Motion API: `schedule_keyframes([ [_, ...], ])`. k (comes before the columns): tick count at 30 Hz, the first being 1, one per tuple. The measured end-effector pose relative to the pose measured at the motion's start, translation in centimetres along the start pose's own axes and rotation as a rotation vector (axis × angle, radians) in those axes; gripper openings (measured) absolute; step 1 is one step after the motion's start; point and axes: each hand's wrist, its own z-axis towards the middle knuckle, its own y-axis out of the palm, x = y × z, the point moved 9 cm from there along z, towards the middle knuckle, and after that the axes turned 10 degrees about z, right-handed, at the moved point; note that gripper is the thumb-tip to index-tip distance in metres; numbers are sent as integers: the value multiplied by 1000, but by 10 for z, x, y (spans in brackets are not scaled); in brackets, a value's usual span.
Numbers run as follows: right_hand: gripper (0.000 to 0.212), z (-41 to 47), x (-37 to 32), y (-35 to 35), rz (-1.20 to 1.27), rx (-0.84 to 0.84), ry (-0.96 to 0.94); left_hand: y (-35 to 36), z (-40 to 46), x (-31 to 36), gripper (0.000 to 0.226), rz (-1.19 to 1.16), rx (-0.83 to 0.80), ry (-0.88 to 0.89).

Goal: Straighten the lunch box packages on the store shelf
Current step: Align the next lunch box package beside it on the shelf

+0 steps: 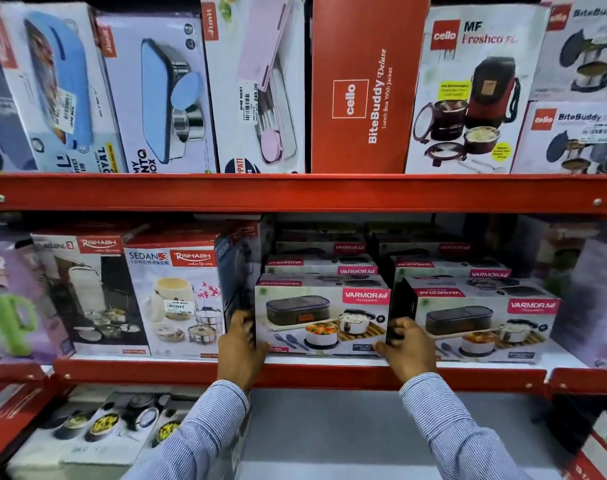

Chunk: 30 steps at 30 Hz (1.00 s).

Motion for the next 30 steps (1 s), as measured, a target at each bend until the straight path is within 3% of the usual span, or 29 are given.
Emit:
schedule_keyframes([
  [5, 45, 1, 6, 2, -32, 17, -19, -1, -7, 7, 53, 93, 8, 32],
  [10, 53, -5, 9, -1, -38, 41, -65, -3, -10, 5, 66, 106, -3, 21],
  [16, 49, -11, 4, 2, -107, 25, -156, -2, -10, 10, 46, 127, -5, 13],
  [30, 42, -22, 8, -6, -120, 41, -186, -10, -22, 17, 30, 196, 5, 137],
])
